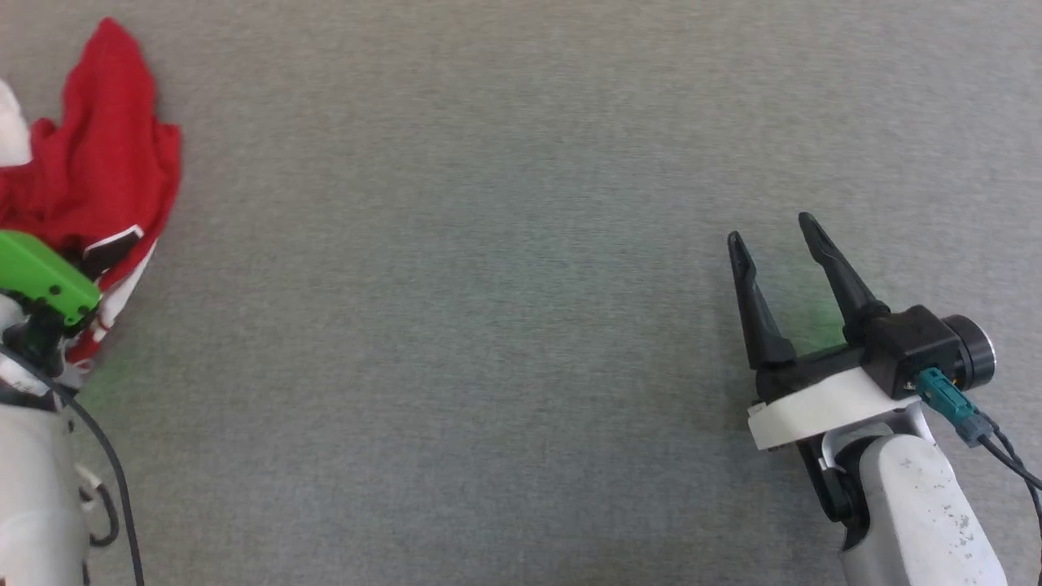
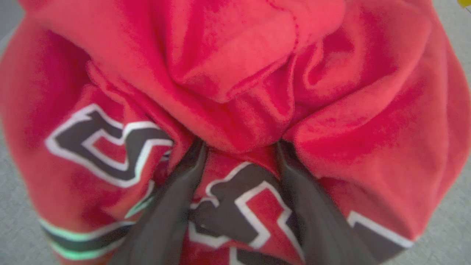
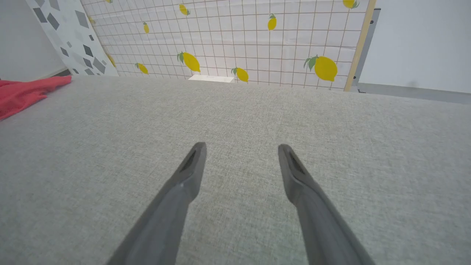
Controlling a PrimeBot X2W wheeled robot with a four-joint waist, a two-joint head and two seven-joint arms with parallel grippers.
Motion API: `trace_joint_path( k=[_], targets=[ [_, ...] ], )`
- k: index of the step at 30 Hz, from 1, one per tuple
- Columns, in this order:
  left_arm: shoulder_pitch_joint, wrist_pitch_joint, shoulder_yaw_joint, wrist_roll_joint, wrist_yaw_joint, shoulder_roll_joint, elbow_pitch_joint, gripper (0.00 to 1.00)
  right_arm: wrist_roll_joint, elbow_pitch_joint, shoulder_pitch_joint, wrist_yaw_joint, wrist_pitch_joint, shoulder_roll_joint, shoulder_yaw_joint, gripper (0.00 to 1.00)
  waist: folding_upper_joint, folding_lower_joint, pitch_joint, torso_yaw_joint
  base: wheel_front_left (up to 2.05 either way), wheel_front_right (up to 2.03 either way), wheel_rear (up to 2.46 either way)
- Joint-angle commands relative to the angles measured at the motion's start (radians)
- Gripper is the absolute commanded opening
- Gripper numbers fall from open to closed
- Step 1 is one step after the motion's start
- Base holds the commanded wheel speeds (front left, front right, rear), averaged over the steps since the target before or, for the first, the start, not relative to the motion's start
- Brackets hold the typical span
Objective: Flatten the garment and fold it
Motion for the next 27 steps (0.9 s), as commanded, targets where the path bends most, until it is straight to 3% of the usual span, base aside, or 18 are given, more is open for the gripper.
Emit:
trace_joint_path(
  k=[1, 5, 9, 15, 22, 27],
  targets=[
    [0.068, 0.01, -0.018, 0.014, 0.01, -0.024, 0.012, 0.0, 0.008, 0.009, -0.006, -0.002, -0.008, 0.0, 0.001, 1.0, -0.0001, -0.0001, -0.033, -0.004, 0.0, 0.0, 0.0],
    [0.104, -0.158, -0.008, 0.083, 0.035, 0.009, -0.078, 0.0, 0.02, 0.035, 0.01, -0.002, -0.016, 0.0, 0.002, 1.0, -0.0001, -0.0001, -0.116, 0.015, 0.0, 0.0, 0.0],
    [0.116, -0.348, -0.016, 0.149, 0.022, 0.041, -0.147, 0.0, 0.034, 0.063, 0.035, -0.002, -0.023, 0.0, -0.007, 1.0, -0.0001, -0.0001, -0.217, 0.031, 0.0, 0.0, 0.0],
    [0.076, -0.546, -0.055, 0.2, -0.05, 0.086, -0.205, 0.0, 0.059, 0.079, 0.085, -0.002, -0.029, 0.0, -0.015, 1.0, -0.0001, -0.0001, -0.346, 0.025, 0.0, 0.0, 0.0],
    [-0.015, -0.615, -0.14, 0.242, -0.096, 0.09, -0.302, 0.0, 0.082, 0.082, 0.13, -0.002, -0.031, 0.0, -0.026, 1.0, -0.0001, -0.0001, -0.427, -0.033, 0.0, 0.0, 0.0],
    [-0.091, -0.622, -0.234, 0.241, -0.124, 0.018, -0.362, 0.0, 0.085, 0.077, 0.153, -0.002, -0.028, 0.0, -0.042, 1.0, -0.0001, -0.0001, -0.444, -0.087, 0.0, 0.0, 0.0]
  ],
)
